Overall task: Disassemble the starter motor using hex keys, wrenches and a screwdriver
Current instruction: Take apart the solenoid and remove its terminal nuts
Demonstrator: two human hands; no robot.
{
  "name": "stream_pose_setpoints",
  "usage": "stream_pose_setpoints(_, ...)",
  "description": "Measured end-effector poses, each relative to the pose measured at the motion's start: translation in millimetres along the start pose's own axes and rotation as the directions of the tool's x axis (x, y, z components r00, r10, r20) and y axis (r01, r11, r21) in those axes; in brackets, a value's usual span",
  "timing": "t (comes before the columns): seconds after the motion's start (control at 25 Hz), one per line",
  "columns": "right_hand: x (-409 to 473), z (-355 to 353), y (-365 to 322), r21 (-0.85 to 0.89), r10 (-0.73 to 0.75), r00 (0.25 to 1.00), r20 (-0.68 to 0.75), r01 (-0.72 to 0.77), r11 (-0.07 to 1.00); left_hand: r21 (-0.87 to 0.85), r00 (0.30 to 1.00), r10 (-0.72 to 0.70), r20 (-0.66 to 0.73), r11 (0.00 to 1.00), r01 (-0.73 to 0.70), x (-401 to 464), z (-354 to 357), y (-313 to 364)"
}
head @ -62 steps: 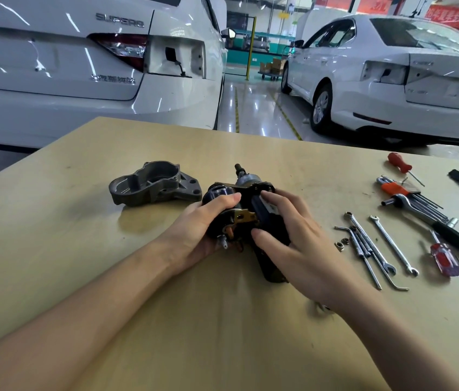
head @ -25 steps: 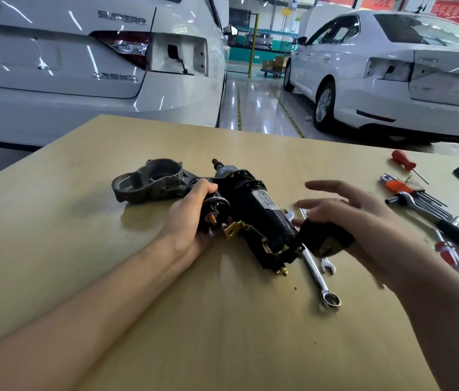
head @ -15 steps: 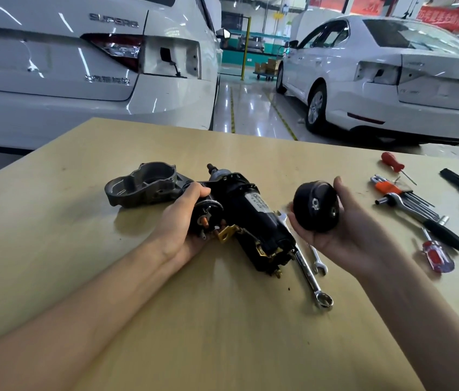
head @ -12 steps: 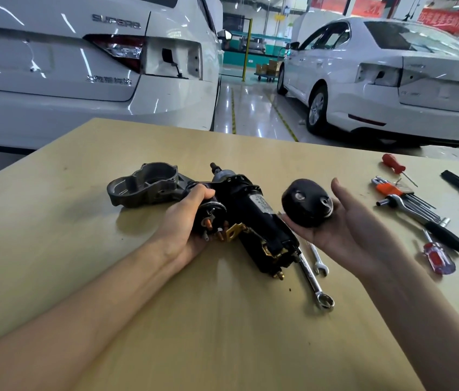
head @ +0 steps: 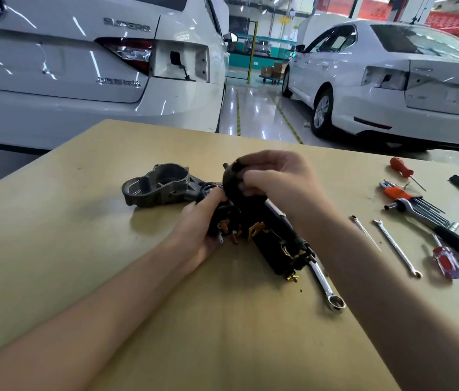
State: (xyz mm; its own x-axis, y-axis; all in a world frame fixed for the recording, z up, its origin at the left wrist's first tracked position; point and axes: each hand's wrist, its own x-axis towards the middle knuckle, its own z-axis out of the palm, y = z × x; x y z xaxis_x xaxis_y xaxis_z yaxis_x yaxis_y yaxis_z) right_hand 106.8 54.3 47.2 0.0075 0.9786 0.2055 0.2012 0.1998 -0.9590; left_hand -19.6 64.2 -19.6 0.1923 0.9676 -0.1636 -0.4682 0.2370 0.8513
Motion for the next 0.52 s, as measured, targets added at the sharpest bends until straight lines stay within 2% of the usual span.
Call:
stream_pose_setpoints(0.08,9,6,-5,-0.207,-0.015,1.0,-0.009,0.013,0.978,-0.005,1.0,0.002,-0.001,1.0,-0.002,1,0,-1)
stream_pose_setpoints(0.2,15,6,-8,-0.329,-0.047,0.998,0.034,0.055,0.943,0.019,1.0,-0.002,-0.017,1.0,0.002,3,-3,-2)
stream_pose_setpoints(0.36,9,14,-3,-0.581,-0.218,0.973,0.081,0.224,0.783,0.0,1.0,-0.007,-0.011,1.0,0.007,3,-6,-3)
stream_pose_setpoints(0.4,8,18,-6,-0.601,-0.29,0.955,0.063,0.269,0.753,0.016,1.0,0.0,0.001,1.0,0.0,3,-6,-2)
stream_pose_setpoints(0.44,9,23,-12,-0.56,-0.35,0.936,0.03,0.306,0.77,0.039,1.0,0.007,-0.002,0.999,-0.007,3,-4,-2)
stream_pose_setpoints(0.52,13,39,-27,-0.293,-0.358,0.933,0.045,0.355,0.888,0.062,0.999,0.032,-0.01,0.998,-0.031,4,-2,-4)
